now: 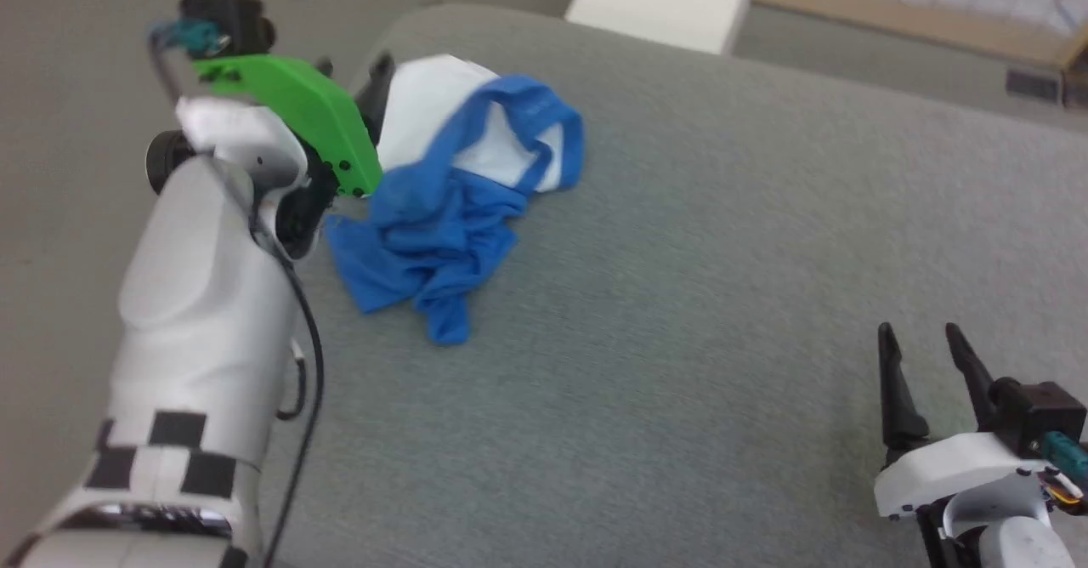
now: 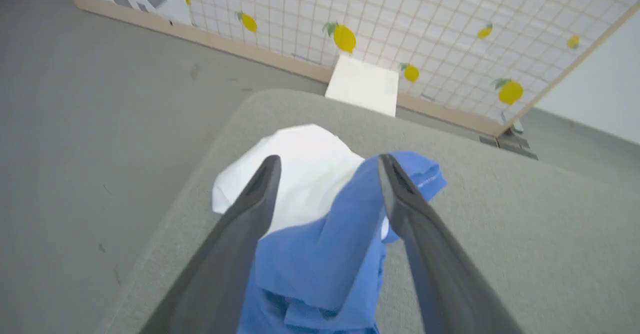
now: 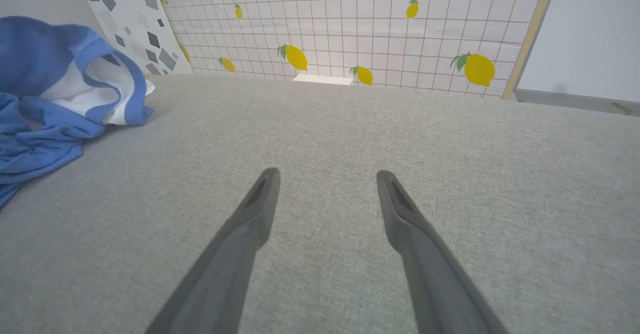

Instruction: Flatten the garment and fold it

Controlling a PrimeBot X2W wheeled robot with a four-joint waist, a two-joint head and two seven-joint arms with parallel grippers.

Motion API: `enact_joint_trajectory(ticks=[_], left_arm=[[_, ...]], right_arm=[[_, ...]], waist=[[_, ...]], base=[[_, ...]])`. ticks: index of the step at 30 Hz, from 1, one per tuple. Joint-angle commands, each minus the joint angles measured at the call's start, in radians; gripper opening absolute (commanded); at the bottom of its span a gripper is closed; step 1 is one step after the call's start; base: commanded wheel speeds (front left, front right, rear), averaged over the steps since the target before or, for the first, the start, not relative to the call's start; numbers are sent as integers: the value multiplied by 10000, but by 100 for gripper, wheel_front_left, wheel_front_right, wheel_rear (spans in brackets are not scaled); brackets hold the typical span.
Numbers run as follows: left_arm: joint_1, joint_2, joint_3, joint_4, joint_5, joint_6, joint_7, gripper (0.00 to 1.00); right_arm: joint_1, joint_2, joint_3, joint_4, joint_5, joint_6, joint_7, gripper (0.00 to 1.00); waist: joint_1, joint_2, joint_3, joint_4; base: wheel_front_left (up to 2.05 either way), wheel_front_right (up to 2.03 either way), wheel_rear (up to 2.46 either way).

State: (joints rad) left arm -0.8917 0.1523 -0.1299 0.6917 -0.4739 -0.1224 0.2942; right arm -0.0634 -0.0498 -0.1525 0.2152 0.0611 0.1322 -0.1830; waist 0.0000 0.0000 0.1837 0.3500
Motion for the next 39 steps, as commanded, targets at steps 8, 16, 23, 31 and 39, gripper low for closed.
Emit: enact_joint_trajectory(ticks=[8, 16, 23, 31, 39], left_arm=[[-915, 569, -622, 1756, -316, -44, 3112, 100], [-535, 414, -739, 2628, -367, 267, 3394, 100], [-109, 273, -649, 3028, -396, 441, 2054, 0], [-58, 170, 424, 2491, -1181, 197, -1832, 0], [-1032, 592, -6, 827, -1245, -65, -3313, 0]], right_arm=[[-250, -4, -416, -615, -82, -15, 119, 100], [-391, -4, -598, -915, -116, -15, 122, 100], [-506, -4, -703, -904, -111, -15, 143, 100], [-466, -4, -555, -300, 66, -15, -68, 100], [-201, -4, -421, 693, 545, -15, -465, 100]], waist=[[0, 0, 2095, -1760], [0, 0, 2660, -1802], [0, 0, 2676, -1615], [0, 0, 1817, -1267], [0, 0, 439, -1179]], base=[[0, 0, 0], [0, 0, 0], [0, 0, 0], [0, 0, 0], [0, 0, 0]])
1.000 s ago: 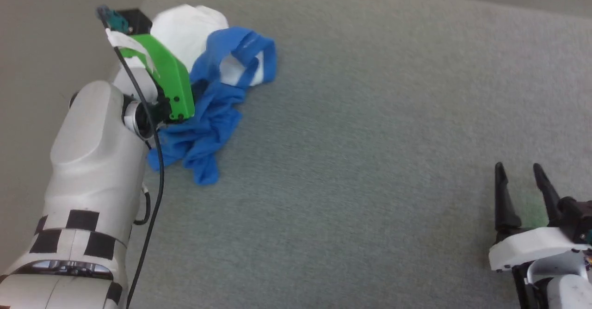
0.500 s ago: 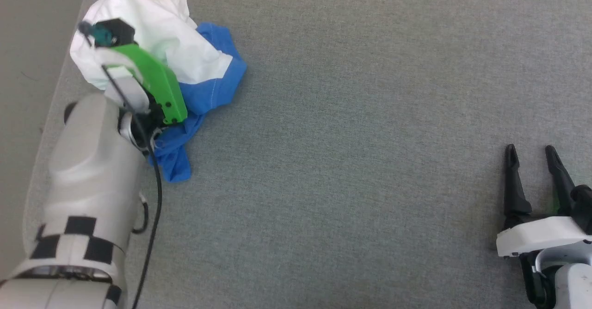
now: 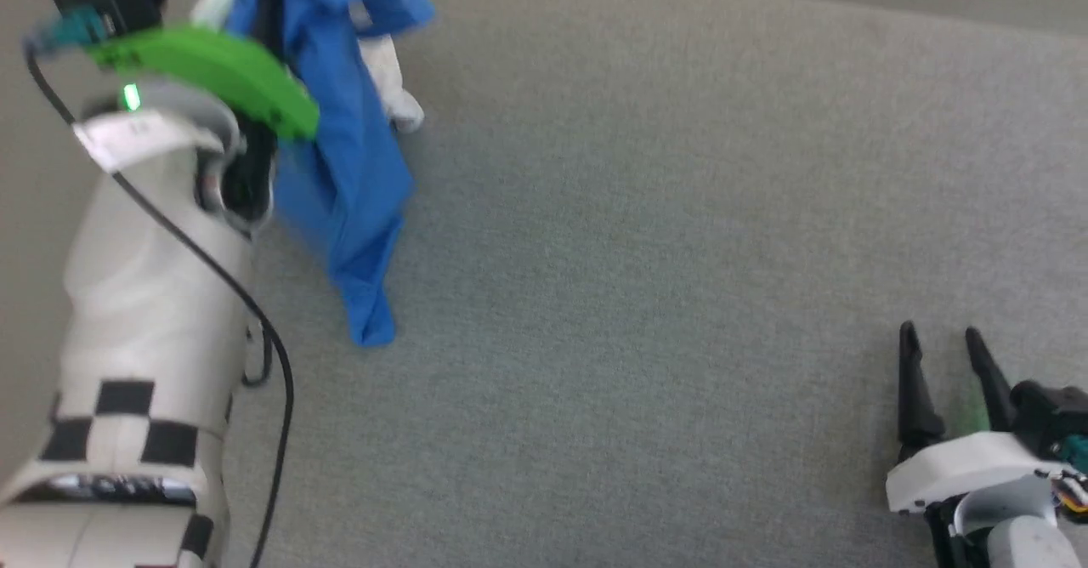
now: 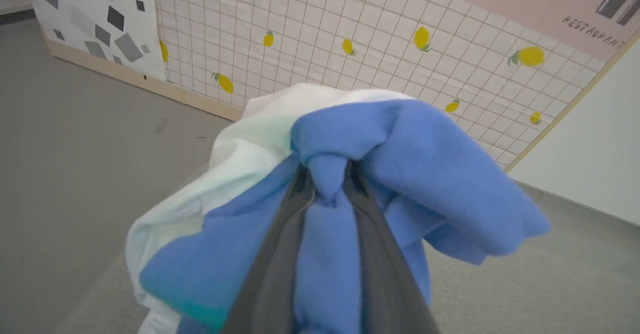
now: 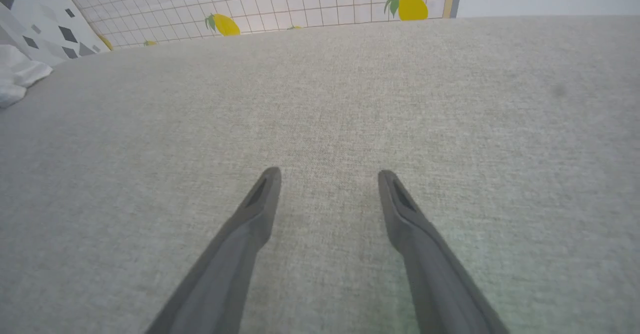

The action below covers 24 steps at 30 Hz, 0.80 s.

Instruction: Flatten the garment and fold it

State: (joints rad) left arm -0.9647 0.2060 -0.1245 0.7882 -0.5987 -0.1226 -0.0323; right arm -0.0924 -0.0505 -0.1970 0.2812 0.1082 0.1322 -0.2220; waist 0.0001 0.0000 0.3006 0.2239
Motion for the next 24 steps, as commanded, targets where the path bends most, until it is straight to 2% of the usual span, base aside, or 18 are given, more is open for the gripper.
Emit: enact_joint_trajectory(ticks=[1, 7, 13, 19, 24], left_arm=[[-489, 108, -226, -392, 33, -68, 25, 0], [-1721, 416, -1087, -2429, -836, -77, 795, 0], [-2687, 290, -1665, -3707, -1782, -79, 1373, 0], [-2905, -251, -2024, -4299, -2943, -79, 1720, 0], [-2246, -813, -2580, -4538, -3738, -80, 2019, 0]], right_arm=[[110, 3, 43, 140, 127, -15, -117, 100], [170, 3, 172, 879, 438, -15, -321, 100], [276, 3, 169, 1410, 533, -15, -387, 100], [429, 3, -69, 1360, 480, -15, -395, 100], [578, 3, -350, 1272, 351, -15, -396, 100]], waist=[[-1, 0, -861, 35], [-1, 0, -1638, -698], [-1, 0, -2235, -1724], [-1, 0, -2570, -2778], [-1, 0, -2594, -3376]], base=[[0, 0, 0], [0, 0, 0], [0, 0, 0], [0, 0, 0], [0, 0, 0]])
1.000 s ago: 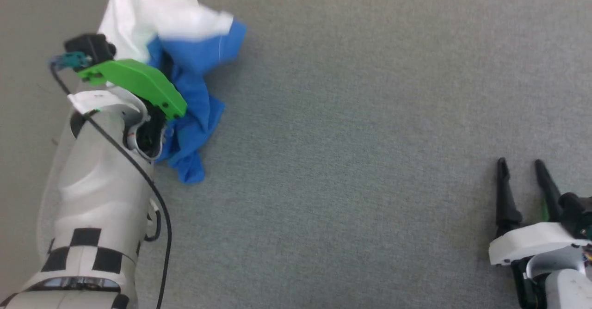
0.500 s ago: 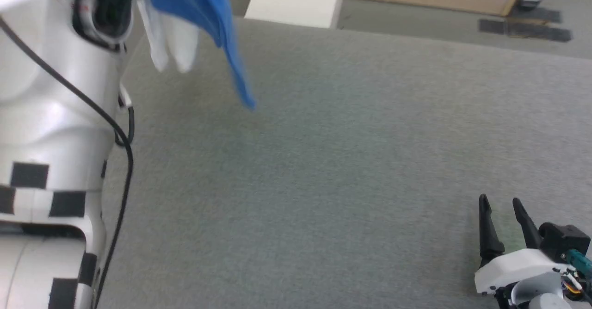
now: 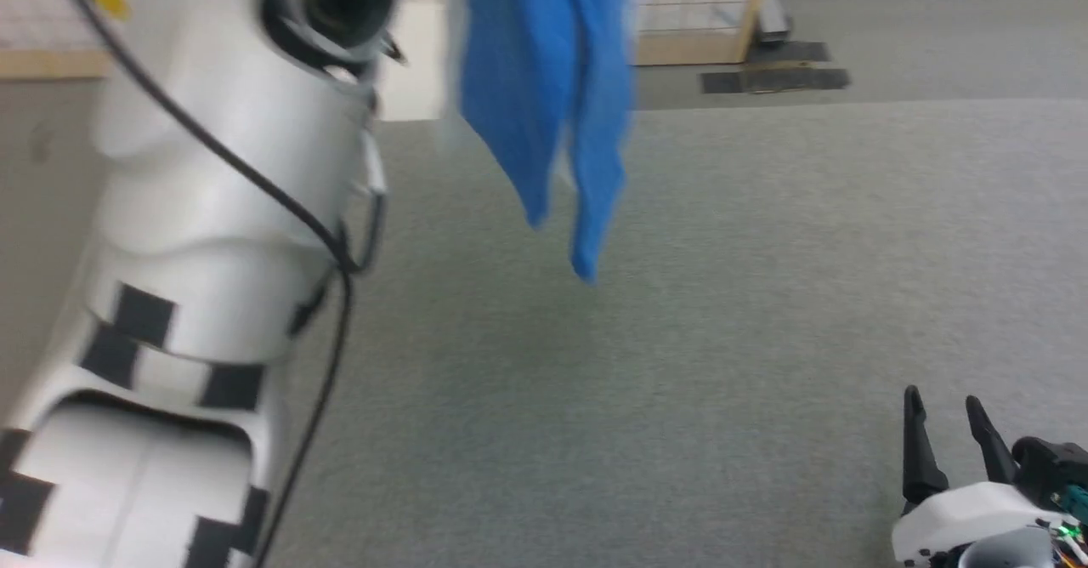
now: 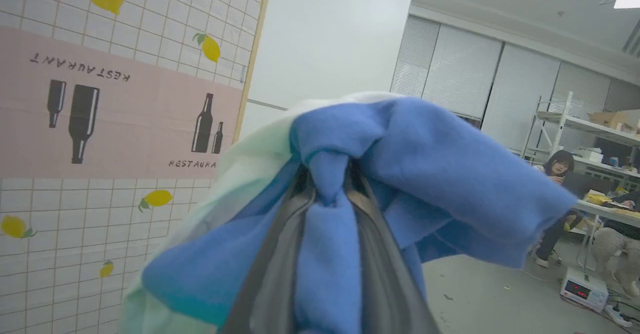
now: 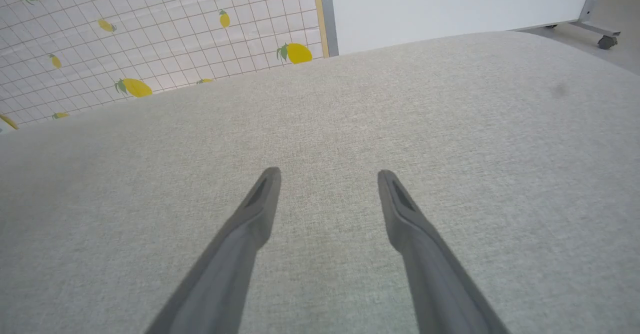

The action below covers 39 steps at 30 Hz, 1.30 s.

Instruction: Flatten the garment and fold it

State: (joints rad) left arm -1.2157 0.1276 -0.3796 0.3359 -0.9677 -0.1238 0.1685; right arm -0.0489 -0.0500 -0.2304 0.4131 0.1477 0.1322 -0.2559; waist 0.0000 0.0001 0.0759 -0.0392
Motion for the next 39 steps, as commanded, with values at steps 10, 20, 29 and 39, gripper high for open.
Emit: enact_joint_trajectory(ticks=[10, 20, 29, 39], left_arm=[[3415, -160, -2913, 1315, 378, -68, 1062, 0], [5847, -177, -4936, 3986, 666, -69, 2278, 0], [5649, -6, -3339, 3092, -924, -68, 1320, 100], [6183, 1713, -1337, 1341, -274, 339, -2871, 100]], right_arm=[[368, -3, -300, -14, -65, -15, -58, 100], [230, -3, -274, 48, 78, -15, -58, 100], [327, -3, -355, -104, 49, -15, -58, 100], [526, -3, -216, -183, 165, -15, -58, 100]], waist=[[0, -1, 32, -1131], [0, -1, 315, -1079], [0, -1, -70, -490], [0, -1, -735, 144]], base=[[0, 0, 0], [0, 0, 0], [0, 0, 0], [0, 0, 0]])
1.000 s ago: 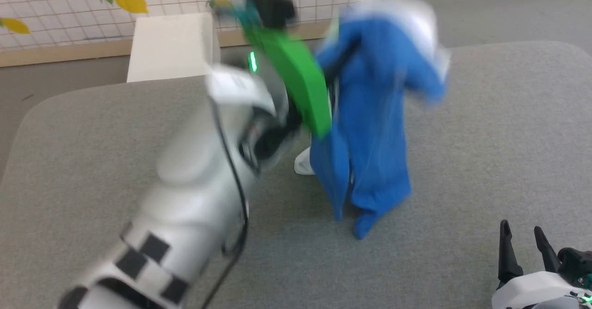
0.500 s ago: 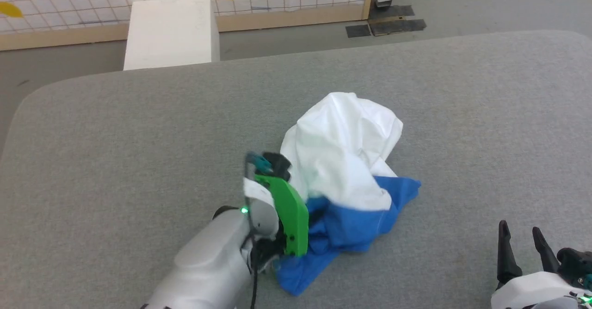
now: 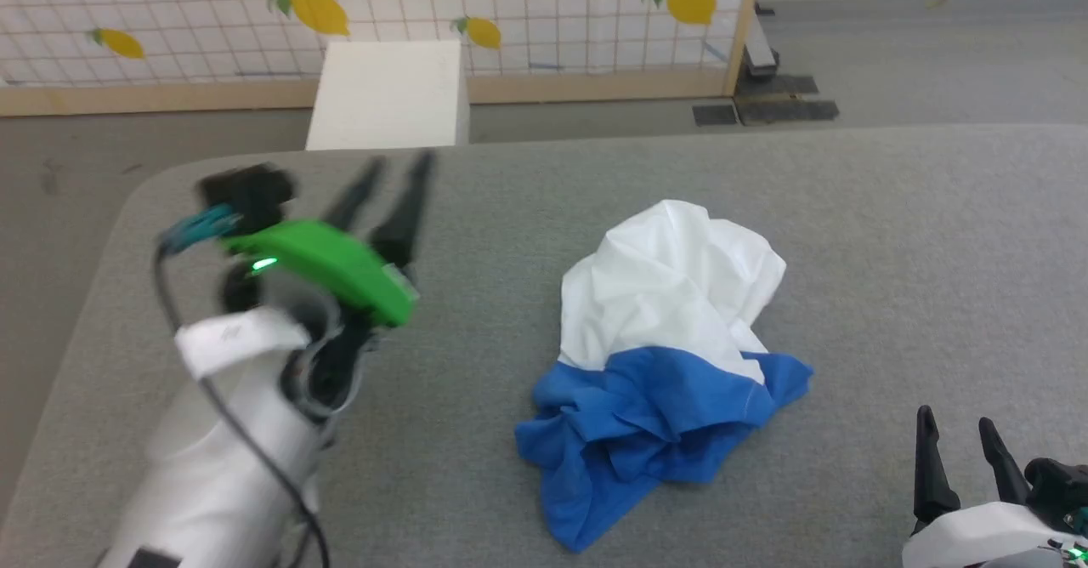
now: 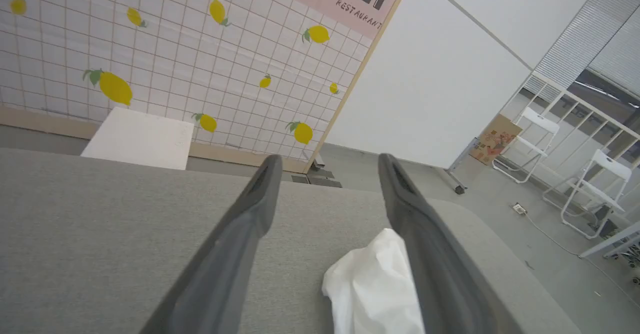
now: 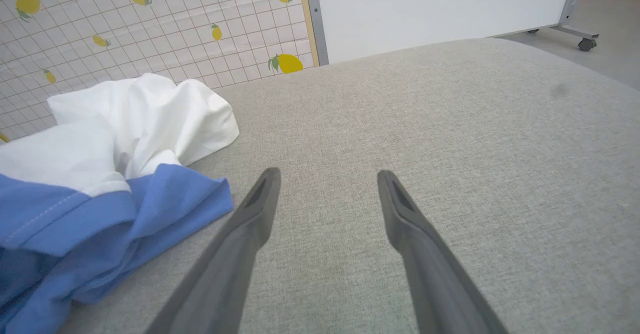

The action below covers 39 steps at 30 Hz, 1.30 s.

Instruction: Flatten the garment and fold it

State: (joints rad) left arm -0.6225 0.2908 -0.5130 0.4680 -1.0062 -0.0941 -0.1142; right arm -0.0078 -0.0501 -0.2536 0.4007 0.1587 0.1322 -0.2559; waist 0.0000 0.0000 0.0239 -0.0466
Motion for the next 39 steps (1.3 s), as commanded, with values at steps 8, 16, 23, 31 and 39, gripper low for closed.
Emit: enact_joint_trajectory(ticks=[8, 16, 23, 31, 39], left_arm=[[2603, 682, 1639, -1618, 2467, 1358, -1467, 100], [5257, -439, 3131, -3288, 4610, 1110, -1473, 100], [5618, -961, 3746, -3475, 5392, 450, -1474, 100], [5279, -1425, 4255, -3454, 5989, 12, -1475, 100], [5290, -1757, 4492, -3338, 6324, -215, -1475, 100]], right_arm=[[203, -1, 136, -226, 1, -15, -11, 100], [-574, -1, 801, -77, -28, -15, 2420, 100], [-2223, -1, 1558, -360, -1197, -15, 5793, 100], [-2711, -1, 1823, -416, -1606, -15, 8131, 66], [-2374, -4, 1816, -1265, -1589, -15, 8697, 0]], waist=[[0, 0, -253, 614], [0, 0, 119, 747], [0, 0, 809, 1082], [0, 0, 1302, 1493], [0, 0, 1126, 1322]], base=[[0, 0, 0], [0, 0, 0], [0, 0, 0], [0, 0, 0], [0, 0, 0]])
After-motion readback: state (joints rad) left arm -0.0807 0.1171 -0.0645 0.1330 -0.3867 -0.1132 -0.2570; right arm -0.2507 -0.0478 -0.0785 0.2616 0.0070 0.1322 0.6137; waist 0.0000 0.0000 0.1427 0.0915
